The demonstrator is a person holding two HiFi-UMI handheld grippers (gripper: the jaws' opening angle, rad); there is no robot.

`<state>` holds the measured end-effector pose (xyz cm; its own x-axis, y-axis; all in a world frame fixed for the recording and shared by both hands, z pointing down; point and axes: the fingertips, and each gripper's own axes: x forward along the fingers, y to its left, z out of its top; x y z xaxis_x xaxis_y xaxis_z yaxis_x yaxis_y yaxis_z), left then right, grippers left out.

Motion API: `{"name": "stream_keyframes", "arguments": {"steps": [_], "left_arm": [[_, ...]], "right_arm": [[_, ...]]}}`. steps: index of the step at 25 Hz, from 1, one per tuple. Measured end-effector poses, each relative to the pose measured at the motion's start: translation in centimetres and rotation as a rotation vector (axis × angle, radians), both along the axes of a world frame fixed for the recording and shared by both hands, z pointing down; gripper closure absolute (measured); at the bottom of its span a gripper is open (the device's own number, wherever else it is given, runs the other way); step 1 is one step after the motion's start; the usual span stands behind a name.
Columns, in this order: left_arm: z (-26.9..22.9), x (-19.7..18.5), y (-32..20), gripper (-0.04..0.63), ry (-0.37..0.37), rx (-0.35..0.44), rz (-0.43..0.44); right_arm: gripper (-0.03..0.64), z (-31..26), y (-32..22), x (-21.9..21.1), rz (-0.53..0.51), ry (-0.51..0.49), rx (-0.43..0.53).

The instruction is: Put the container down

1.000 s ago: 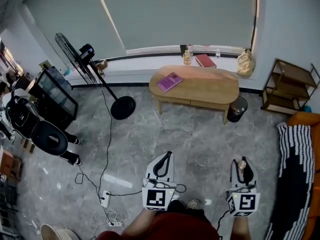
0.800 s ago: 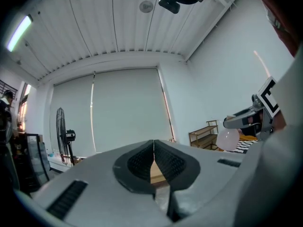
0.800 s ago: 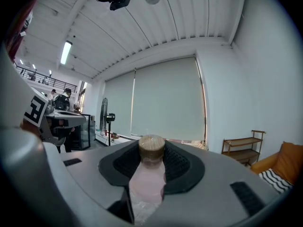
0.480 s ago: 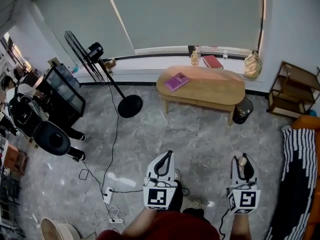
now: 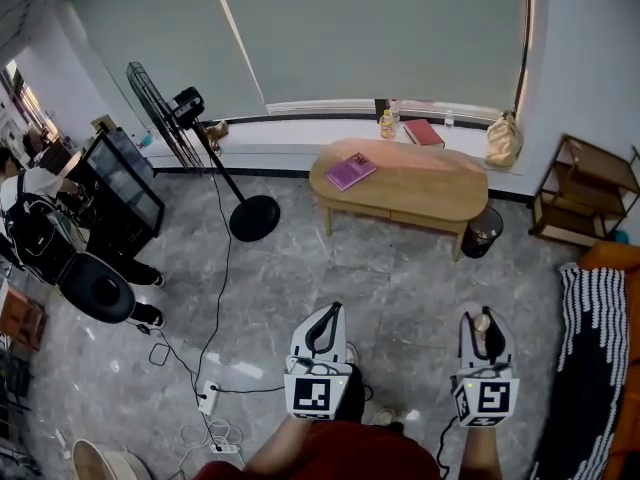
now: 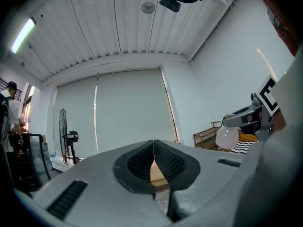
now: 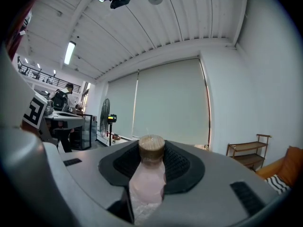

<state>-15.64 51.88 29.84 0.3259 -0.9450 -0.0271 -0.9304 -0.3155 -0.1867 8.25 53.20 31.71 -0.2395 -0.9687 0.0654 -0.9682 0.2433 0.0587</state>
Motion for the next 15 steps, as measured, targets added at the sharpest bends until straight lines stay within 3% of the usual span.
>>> {"name": "stream_keyframes", "arguments": {"steps": [11,15], "left_arm": [[1.3,-4.2,-11.3,0.586,0.051,0.003,0.009],[2.0,-5.5,-16.6,0.586,0.061,-0.037,0.029]], "right_arm": [[0.482,0.2,-9.8,-4.2,-0.005,0.054,-0.008],[0.482,0.3,-14.6,-5.9,0.017,0.052,-0.03]]}}
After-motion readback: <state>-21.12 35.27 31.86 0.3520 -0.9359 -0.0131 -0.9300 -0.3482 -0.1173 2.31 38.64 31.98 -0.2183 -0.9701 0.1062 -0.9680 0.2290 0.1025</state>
